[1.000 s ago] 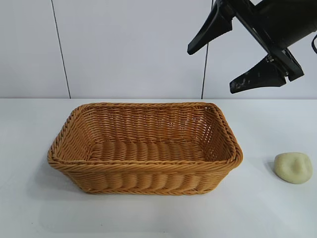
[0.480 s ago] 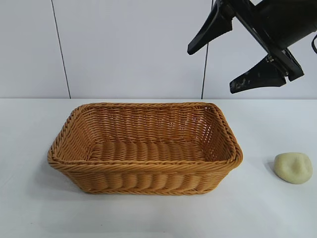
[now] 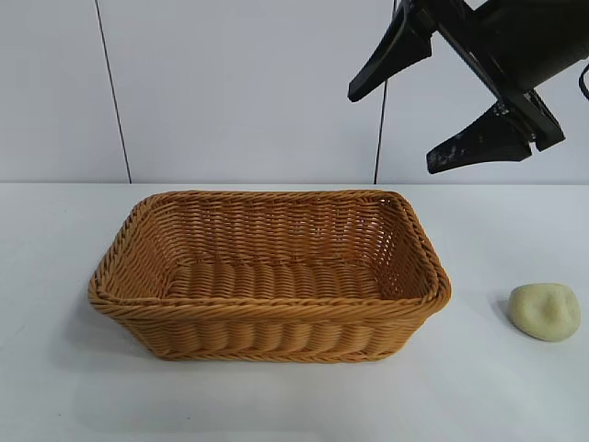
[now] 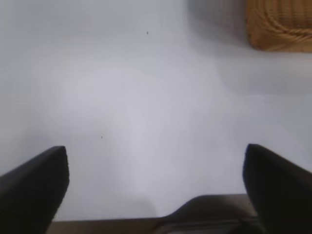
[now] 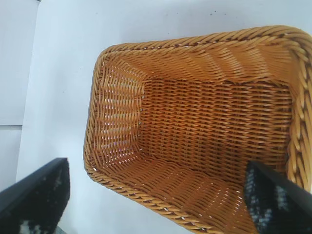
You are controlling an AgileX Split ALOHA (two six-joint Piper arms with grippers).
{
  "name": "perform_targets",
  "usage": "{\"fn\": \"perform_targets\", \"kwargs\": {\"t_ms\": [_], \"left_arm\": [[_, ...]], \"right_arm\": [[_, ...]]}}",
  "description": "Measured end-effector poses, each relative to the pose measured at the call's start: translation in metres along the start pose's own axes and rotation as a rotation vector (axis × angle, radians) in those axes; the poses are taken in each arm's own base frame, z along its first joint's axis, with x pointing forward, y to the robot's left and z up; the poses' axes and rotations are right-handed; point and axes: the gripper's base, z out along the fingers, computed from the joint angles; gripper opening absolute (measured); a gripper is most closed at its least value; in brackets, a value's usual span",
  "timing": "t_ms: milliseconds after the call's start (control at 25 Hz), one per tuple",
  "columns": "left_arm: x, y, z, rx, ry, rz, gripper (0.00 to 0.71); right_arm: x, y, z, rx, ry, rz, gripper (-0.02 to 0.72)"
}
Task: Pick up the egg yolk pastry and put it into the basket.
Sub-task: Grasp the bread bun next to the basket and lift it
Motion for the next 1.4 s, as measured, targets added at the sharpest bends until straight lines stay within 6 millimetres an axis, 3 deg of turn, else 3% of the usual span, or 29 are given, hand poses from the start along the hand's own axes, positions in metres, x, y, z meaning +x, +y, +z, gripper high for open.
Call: {"fn": "perform_targets", "kwargs": {"t_ms": [240,520,680,920,1080,1400], "left_arm": [[0.016,0.000,-0.023,0.009,-0.182,0.010,0.695],[0.023,-0.001,-0.031,0.012,-0.249,0.014,0.695],[0.023,-0.001,-0.031,0.012,-0.249,0.014,0.695],[0.023,-0.001,-0.031,0.012,-0.249,0.014,0.695],[0.023,-0.001,-0.031,0.012,-0.250,0.014,0.695],[0.023,-0.001,-0.031,0.012,-0.250,0.014,0.695]], "right_arm": [[0.001,0.001,0.000,-0.006,0.016,0.000,0.689],[0.005,-0.002,0.000,0.027,0.059,-0.024,0.689],[-0.001,-0.005,-0.008,0.139,0.092,-0.079,0.689],[-0.024,-0.011,-0.034,0.443,0.113,-0.149,0.689],[-0.030,-0.033,-0.034,0.568,0.179,-0.119,0.689],[-0.039,-0.093,-0.017,0.615,0.248,0.013,0.689]]}}
